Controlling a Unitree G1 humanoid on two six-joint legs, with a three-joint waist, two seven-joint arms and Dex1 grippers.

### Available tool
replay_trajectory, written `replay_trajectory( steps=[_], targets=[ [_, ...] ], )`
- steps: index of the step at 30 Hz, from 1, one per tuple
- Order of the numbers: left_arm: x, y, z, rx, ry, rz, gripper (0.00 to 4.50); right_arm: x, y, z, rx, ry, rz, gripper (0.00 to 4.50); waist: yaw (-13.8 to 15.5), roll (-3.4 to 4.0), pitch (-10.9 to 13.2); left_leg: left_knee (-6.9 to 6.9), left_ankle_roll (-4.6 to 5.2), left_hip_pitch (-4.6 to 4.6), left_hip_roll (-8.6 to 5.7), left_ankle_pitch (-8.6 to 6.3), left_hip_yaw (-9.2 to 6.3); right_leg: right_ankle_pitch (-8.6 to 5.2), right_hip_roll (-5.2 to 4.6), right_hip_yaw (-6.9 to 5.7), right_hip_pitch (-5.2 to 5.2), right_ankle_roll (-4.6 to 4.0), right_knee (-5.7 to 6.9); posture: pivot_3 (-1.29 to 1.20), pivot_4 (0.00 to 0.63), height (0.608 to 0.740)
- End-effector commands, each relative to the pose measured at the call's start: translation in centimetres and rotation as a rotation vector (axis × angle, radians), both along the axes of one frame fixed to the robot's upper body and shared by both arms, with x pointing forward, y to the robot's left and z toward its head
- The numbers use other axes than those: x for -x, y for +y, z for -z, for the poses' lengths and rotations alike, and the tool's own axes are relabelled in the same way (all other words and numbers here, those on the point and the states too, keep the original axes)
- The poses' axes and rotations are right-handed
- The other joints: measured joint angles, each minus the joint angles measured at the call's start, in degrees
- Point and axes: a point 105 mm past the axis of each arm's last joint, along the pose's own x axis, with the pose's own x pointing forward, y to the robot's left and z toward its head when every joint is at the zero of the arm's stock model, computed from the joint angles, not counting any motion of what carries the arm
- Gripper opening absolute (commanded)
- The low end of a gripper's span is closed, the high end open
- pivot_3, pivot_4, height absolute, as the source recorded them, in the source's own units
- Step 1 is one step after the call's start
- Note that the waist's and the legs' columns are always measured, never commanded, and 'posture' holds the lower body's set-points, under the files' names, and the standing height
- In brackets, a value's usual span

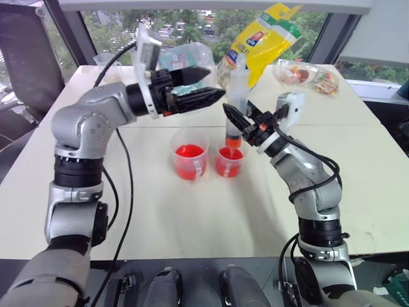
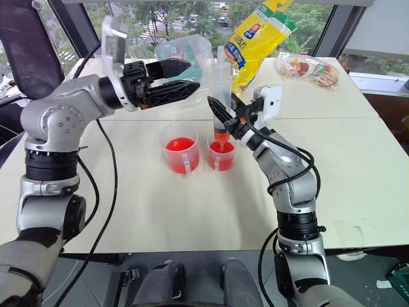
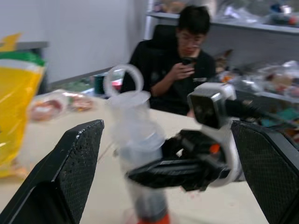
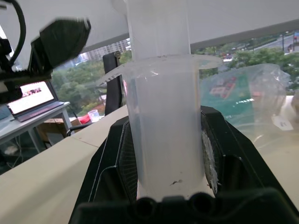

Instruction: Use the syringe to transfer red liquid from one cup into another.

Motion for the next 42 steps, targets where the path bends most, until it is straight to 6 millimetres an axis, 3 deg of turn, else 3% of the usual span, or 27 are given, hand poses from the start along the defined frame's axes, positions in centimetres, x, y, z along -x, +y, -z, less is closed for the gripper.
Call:
replay_trajectory(
  steps=[1, 19, 22, 29, 42],
  targets=[
    [0.5, -1.0, -1.4, 0.004, -0.061, 0.043, 4.45, 1.0, 0.4, -1.6, -0.003, -0.084, -0.010, 1.43, -0.01, 0.00, 0.00, 0.00, 0.00, 0.00, -0.01, 0.00, 0.01, 0.00, -0.01, 0.00, 0.00, 0.00, 0.00, 0.00, 0.150, 0.740],
    [-1.1, -4.2, -0.8, -0.002, -0.054, 0.112, 4.45, 1.4, 1.0, -1.3, 0.014, -0.078, -0.030, 1.43, 0.09, 0.00, 0.00, 0.01, 0.01, -0.01, -0.03, 0.00, 0.02, 0.00, -0.01, 0.00, 0.01, 0.01, -0.02, 0.00, 0.150, 0.740],
    [-1.2, -4.6, -0.6, 0.000, -0.049, 0.120, 3.63, 1.4, 1.1, -1.1, 0.020, -0.075, -0.030, 1.43, 0.02, 0.00, 0.00, 0.01, 0.00, -0.01, -0.03, 0.00, 0.02, 0.00, 0.00, 0.00, 0.01, 0.01, -0.02, 0.00, 0.150, 0.740],
    [-1.1, -4.9, -0.4, -0.001, -0.047, 0.130, 0.13, 1.5, 1.1, -1.1, 0.025, -0.078, -0.026, 1.43, 0.05, 0.00, 0.00, 0.01, 0.01, -0.01, -0.02, 0.00, 0.02, 0.00, 0.01, 0.00, 0.00, 0.01, -0.02, 0.00, 0.150, 0.740],
    [-0.6, -5.2, 1.5, -0.035, -0.023, 0.142, 0.05, 1.9, 0.4, -3.4, 0.028, -0.135, -0.025, 1.43, 0.03, 0.00, 0.00, 0.03, 0.01, -0.01, -0.02, 0.00, 0.01, 0.00, 0.00, 0.00, 0.02, 0.01, -0.01, 0.00, 0.150, 0.740]
  ],
)
